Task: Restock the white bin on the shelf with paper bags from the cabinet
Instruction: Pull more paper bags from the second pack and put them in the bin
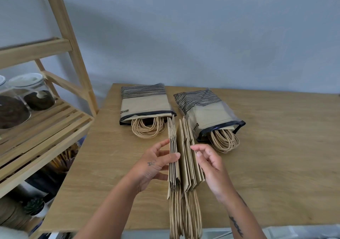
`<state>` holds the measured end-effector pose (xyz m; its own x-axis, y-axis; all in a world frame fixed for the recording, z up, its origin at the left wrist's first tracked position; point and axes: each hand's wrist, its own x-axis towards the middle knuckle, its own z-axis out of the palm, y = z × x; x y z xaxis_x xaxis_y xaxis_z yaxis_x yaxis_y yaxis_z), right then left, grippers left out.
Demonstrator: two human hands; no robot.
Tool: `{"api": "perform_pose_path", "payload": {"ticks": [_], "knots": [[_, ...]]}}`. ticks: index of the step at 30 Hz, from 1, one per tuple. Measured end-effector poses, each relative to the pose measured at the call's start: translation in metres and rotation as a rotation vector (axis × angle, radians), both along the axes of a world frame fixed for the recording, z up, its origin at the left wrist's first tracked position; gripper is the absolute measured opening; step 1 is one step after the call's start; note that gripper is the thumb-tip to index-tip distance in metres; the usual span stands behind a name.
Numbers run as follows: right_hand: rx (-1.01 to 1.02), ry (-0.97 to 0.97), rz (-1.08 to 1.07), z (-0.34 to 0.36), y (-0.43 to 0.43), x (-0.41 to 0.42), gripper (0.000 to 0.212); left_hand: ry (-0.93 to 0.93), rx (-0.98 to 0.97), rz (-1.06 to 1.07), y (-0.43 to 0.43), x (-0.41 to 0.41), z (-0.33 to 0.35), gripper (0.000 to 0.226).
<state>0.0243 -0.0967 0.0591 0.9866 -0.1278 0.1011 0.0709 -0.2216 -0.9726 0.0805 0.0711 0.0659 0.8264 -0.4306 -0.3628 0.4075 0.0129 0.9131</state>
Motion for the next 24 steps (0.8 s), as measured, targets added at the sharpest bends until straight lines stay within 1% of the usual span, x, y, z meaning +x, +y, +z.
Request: {"api": "perform_pose_path", "payload": {"ticks": [2, 4, 9, 12, 14, 16, 18, 20, 24], "knots": [[-0.033, 0.007, -0.009, -0.0012, -0.0002, 0.0, 0.014, -0.005, 0.003, -0.007, -0.0004, -0.0002, 0.0002, 0.07], [-0.049, 0.018, -0.015, -0.0022, -0.0008, 0.0002, 0.016, 0.0, -0.005, -0.01, -0.0004, 0.0004, -0.0012, 0.072], [-0.015, 0.05, -0.013, -0.0005, -0.0007, 0.0012, 0.019, 0.01, -0.006, -0.005, 0.0013, 0.0014, -0.0021, 0.057], [-0.012, 0.062, -0.012, 0.0007, -0.0011, 0.0019, 0.024, 0.022, -0.01, -0.009, 0.0014, 0.0014, -0.0009, 0.052], [-0.035, 0.064, -0.007, 0.0012, -0.0024, 0.0021, 0.032, 0.028, -0.013, -0.009, 0.0019, 0.0015, -0.0008, 0.05], [-0.083, 0.072, 0.016, 0.0018, -0.0045, 0.002, 0.042, 0.03, -0.011, -0.014, 0.0027, 0.0016, -0.0018, 0.055], [-0.144, 0.079, 0.04, 0.0033, -0.0059, 0.0012, 0.047, 0.031, -0.004, -0.014, 0.0029, 0.0029, -0.0048, 0.067], [-0.184, 0.078, 0.047, 0.005, -0.0058, 0.0006, 0.047, 0.035, 0.0, -0.008, 0.0027, 0.0041, -0.0073, 0.068], [-0.213, 0.083, 0.025, 0.0023, -0.0063, -0.0007, 0.041, 0.027, -0.009, -0.001, 0.0026, 0.0039, -0.0066, 0.057]]}}
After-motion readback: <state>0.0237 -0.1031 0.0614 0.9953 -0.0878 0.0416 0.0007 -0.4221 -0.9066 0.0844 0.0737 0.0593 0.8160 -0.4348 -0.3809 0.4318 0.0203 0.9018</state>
